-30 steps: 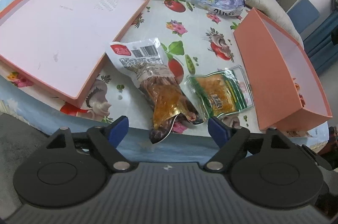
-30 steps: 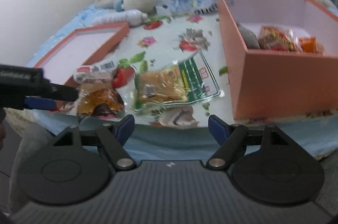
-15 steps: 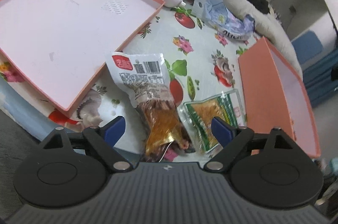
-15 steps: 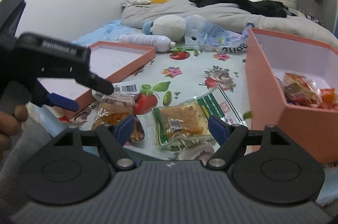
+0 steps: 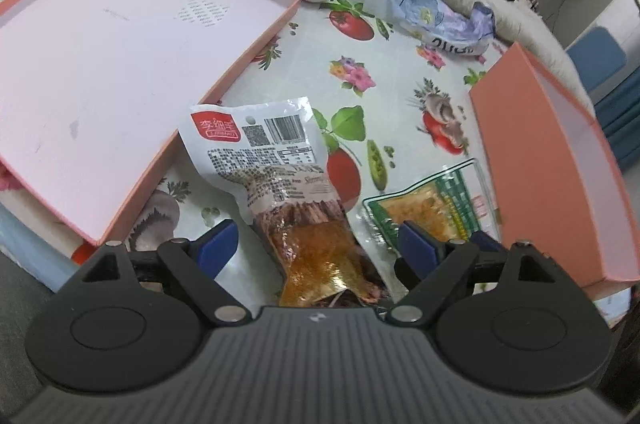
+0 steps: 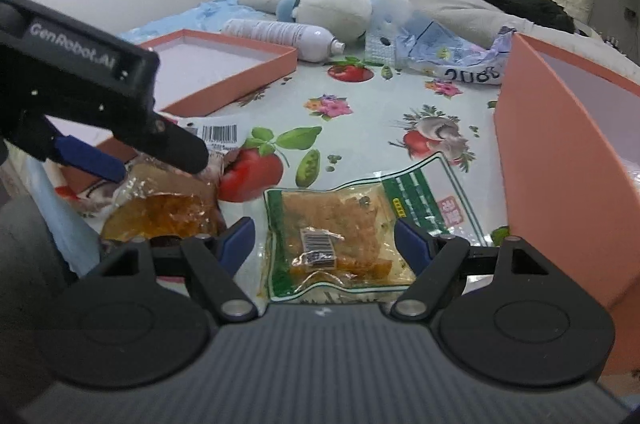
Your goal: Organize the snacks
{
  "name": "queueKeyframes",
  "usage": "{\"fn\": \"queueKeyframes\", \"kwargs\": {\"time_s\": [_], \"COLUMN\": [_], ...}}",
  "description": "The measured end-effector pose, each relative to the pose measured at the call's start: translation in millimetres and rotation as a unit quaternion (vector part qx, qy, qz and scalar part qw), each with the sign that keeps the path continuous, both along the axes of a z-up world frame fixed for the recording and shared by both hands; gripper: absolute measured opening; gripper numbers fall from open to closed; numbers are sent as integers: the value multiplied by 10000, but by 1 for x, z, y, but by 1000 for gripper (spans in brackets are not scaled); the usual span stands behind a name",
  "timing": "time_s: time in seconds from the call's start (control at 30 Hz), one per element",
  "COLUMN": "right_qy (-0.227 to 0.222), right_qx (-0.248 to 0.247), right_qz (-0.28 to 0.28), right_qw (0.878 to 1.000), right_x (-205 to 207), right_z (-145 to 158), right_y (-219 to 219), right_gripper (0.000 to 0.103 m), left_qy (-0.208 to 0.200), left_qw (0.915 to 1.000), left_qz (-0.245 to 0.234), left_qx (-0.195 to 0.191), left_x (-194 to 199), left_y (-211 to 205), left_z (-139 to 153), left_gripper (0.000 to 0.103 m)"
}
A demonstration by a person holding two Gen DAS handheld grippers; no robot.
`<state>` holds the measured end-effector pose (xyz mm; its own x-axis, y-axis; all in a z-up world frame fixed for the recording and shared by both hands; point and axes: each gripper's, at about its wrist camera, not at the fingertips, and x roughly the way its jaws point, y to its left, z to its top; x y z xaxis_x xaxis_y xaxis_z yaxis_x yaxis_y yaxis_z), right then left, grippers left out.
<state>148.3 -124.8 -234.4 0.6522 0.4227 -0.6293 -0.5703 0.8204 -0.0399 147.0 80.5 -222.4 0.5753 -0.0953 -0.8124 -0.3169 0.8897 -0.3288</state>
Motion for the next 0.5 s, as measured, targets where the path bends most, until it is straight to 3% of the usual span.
{"fn": "queueKeyframes", "kwargs": {"time_s": [0.33,0.5], "right_qy": [140,176], "right_qx": [42,-35], "right_qz": [62,55], "right_qw": [9999,9998], "right_x": [4,2], "right_z": [-15,-18], "right_y": [1,6], "right_gripper": [79,80], "left_qy": [218,21], "left_qw": [9997,9997], "left_qz": [-124,-233], "left_qx": [37,119], "left_x": [8,7], "left_y": [-1,-5], "left_z": [-25,-27], "left_gripper": [63,49]}}
